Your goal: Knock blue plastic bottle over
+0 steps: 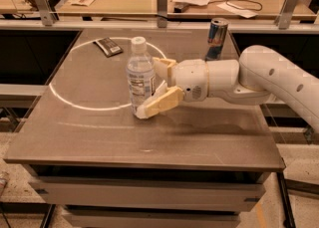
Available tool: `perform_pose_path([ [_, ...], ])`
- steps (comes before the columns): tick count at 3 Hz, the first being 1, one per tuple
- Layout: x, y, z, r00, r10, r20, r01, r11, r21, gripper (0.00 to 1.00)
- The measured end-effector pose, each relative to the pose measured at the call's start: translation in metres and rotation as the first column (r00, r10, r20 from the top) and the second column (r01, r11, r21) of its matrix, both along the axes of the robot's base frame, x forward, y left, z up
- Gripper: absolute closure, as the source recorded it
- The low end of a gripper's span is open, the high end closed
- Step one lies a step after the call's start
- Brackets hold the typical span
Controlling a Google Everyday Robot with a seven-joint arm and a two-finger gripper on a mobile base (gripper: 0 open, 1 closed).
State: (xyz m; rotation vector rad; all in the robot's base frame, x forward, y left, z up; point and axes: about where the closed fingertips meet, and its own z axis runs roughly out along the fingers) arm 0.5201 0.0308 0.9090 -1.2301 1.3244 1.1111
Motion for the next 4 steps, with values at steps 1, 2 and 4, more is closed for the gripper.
perform_pose_path([
  [1, -0.004, 0.014, -0.002, 0.9992, 0.039, -0.005, -0.039, 0.999, 0.003, 0.19],
  [2, -0.008, 0.026, -0.001, 0.9965, 0.084, -0.004, -0.084, 0.996, 0.015, 0.42],
  [4, -0.009, 0.014, 0.011, 0.9972, 0.072, 0.02, -0.072, 0.997, 0.036, 0.88],
])
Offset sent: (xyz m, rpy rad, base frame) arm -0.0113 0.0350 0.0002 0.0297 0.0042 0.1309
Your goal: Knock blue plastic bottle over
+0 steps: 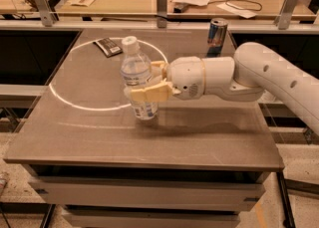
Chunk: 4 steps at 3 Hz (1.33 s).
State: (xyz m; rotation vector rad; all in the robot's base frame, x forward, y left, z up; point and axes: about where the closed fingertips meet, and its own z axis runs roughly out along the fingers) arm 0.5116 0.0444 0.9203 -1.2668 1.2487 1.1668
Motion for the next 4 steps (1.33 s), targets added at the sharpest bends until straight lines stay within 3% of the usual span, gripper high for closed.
perform_pose_path([
  [1, 0.004, -0.037, 0.019, 0.9938, -0.093, 0.061, 0.091, 0.995, 0.029, 1.0],
  [2, 0.004, -0.07, 0.044, 0.9636, -0.17, 0.206, 0.167, 0.985, 0.031, 1.0],
  [3, 0.0, -0.095, 0.069, 0.8938, -0.191, 0.406, 0.209, 0.978, 0.001, 1.0],
  [4, -0.006, -0.104, 0.081, 0.8083, -0.117, 0.577, 0.194, 0.978, -0.074, 1.0],
])
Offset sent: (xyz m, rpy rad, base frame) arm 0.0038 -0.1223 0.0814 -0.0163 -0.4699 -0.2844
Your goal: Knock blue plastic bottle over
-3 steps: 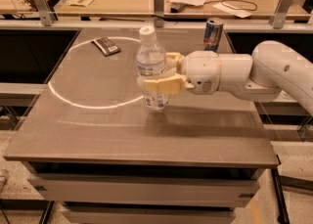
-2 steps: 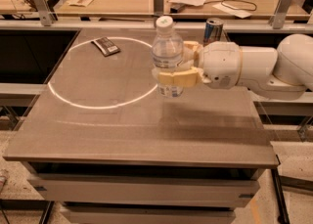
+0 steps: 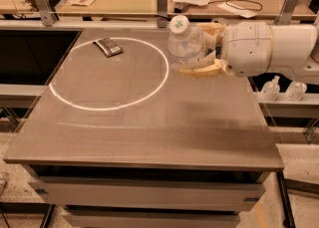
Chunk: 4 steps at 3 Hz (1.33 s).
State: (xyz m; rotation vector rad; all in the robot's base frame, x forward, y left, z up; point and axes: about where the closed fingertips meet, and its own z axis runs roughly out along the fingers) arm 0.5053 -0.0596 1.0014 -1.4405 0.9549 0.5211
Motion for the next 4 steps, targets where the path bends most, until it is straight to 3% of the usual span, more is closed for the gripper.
perform_pose_path([
  [1, 0.0, 0.0, 0.0, 1.0, 0.0, 0.0, 0.0, 1.0, 0.0, 1.0],
  [2, -0.002, 0.004, 0.0, 0.9978, 0.007, 0.066, -0.002, 0.997, -0.074, 1.0],
  [3, -0.015, 0.004, 0.009, 0.9721, 0.045, 0.23, 0.002, 0.98, -0.199, 1.0],
  [4, -0.018, 0.002, 0.012, 0.916, 0.164, 0.366, -0.038, 0.944, -0.328, 1.0],
])
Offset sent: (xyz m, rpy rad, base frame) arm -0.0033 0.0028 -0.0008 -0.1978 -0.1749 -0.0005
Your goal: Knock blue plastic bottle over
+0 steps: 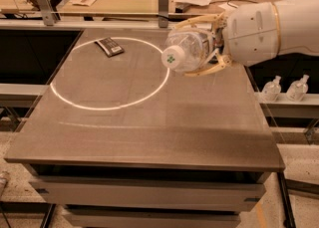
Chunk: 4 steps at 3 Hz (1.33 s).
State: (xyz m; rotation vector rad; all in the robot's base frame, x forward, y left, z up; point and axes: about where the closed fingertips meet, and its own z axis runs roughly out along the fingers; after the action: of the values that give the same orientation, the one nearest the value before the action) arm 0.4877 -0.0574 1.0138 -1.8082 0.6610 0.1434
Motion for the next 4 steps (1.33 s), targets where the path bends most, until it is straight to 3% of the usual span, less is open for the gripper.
perform_pose_path([
  [1, 0.0, 0.0, -0.005, 0.9907, 0.123, 0.058, -0.113, 0.981, -0.156, 1.0],
  [2, 0.002, -0.002, -0.018, 0.9802, 0.183, 0.074, -0.154, 0.942, -0.298, 1.0],
  [3, 0.008, -0.002, -0.029, 0.9746, 0.169, 0.146, -0.098, 0.911, -0.399, 1.0],
  [4, 0.023, 0.007, -0.036, 0.9419, 0.15, 0.301, 0.002, 0.892, -0.451, 1.0],
])
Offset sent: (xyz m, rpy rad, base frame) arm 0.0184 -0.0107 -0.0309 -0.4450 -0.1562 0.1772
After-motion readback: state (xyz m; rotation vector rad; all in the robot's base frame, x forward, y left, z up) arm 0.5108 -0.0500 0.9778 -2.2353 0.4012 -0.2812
